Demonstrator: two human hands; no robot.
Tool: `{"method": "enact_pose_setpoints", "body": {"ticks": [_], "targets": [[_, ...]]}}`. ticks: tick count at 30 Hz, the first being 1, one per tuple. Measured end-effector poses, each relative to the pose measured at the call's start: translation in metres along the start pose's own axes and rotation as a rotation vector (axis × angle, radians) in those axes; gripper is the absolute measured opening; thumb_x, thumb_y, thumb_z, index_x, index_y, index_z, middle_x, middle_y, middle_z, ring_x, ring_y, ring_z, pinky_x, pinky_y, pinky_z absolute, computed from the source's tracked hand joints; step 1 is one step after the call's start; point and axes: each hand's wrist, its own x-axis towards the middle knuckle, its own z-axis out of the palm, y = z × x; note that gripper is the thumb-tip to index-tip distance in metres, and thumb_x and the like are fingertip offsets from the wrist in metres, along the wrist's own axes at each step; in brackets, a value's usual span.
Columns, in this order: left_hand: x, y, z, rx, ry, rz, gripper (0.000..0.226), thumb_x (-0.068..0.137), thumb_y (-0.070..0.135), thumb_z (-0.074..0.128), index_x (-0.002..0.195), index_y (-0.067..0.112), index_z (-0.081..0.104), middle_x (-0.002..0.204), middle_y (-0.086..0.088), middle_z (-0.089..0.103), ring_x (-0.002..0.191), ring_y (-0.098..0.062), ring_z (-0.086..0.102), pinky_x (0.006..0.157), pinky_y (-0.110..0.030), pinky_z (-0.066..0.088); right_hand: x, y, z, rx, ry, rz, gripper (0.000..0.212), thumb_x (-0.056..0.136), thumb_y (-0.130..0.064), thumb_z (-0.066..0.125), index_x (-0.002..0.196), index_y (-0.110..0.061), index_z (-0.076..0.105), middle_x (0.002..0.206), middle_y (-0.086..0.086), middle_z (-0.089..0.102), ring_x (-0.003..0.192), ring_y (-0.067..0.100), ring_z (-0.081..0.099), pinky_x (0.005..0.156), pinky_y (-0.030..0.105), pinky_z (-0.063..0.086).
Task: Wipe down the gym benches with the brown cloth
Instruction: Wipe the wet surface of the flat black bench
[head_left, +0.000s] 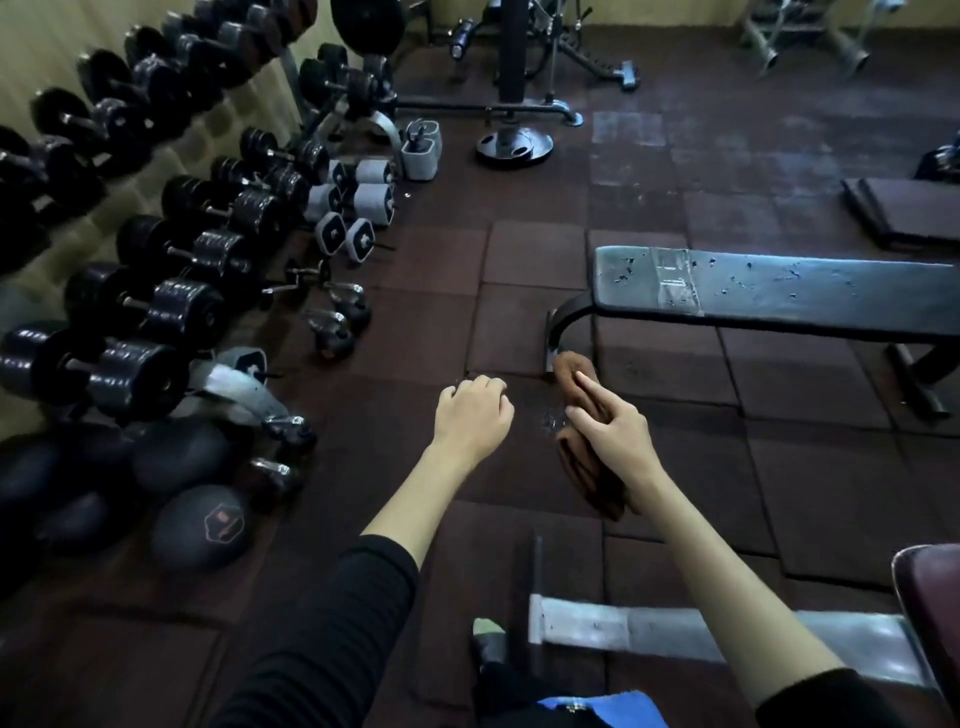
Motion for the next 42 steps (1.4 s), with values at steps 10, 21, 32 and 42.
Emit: {"method": "enact_pose_setpoints", "body": {"ticks": [10, 21, 32, 42], "targets": [[0.14, 0.006, -0.008, 0.02, -0.029, 0.204, 0.032, 0.095, 0.027, 0.039, 0.116, 0.015, 0.06, 0.114, -0.002, 0.063, 0.102, -0.023, 0.058, 0.092, -0.037, 0.04, 0.099, -0.028, 0.001, -0.018, 0.15, 0.062, 0.048, 0.085, -0.024, 0.067, 0.132, -0.032, 0.056, 0.127, -0.005, 0.062, 0.109, -0.004, 0.05, 0.087, 0.009, 0.034], [0.281, 0.005, -0.01, 0.016, -0.107, 0.401, 0.032, 0.095, 0.026, 0.038, 0.117, 0.015, 0.058, 0.115, -0.004, 0.062, 0.105, -0.026, 0.056, 0.089, -0.036, 0.038, 0.2, -0.041, 0.008, -0.017, 0.36, 0.184, 0.048, 0.083, -0.024, 0.069, 0.13, -0.03, 0.059, 0.13, -0.003, 0.061, 0.12, 0.007, 0.053, 0.093, 0.012, 0.035], [0.37, 0.04, -0.001, 0.01, -0.151, 0.569, 0.031, 0.095, 0.027, 0.039, 0.118, 0.016, 0.058, 0.115, -0.003, 0.061, 0.104, -0.025, 0.057, 0.083, -0.034, 0.039, 0.262, -0.046, -0.007, -0.03, 0.489, 0.266, 0.049, 0.085, -0.024, 0.069, 0.132, -0.029, 0.056, 0.133, 0.001, 0.058, 0.124, 0.012, 0.051, 0.093, 0.015, 0.035], [0.436, 0.107, 0.033, -0.002, -0.151, 0.569, 0.029, 0.093, 0.025, 0.039, 0.111, 0.015, 0.06, 0.113, -0.004, 0.063, 0.101, -0.027, 0.058, 0.081, -0.035, 0.041, 0.337, -0.015, -0.08, 0.003, 0.493, 0.268, 0.049, 0.085, -0.024, 0.068, 0.132, -0.027, 0.056, 0.13, -0.002, 0.06, 0.119, 0.008, 0.053, 0.089, 0.011, 0.034]]}}
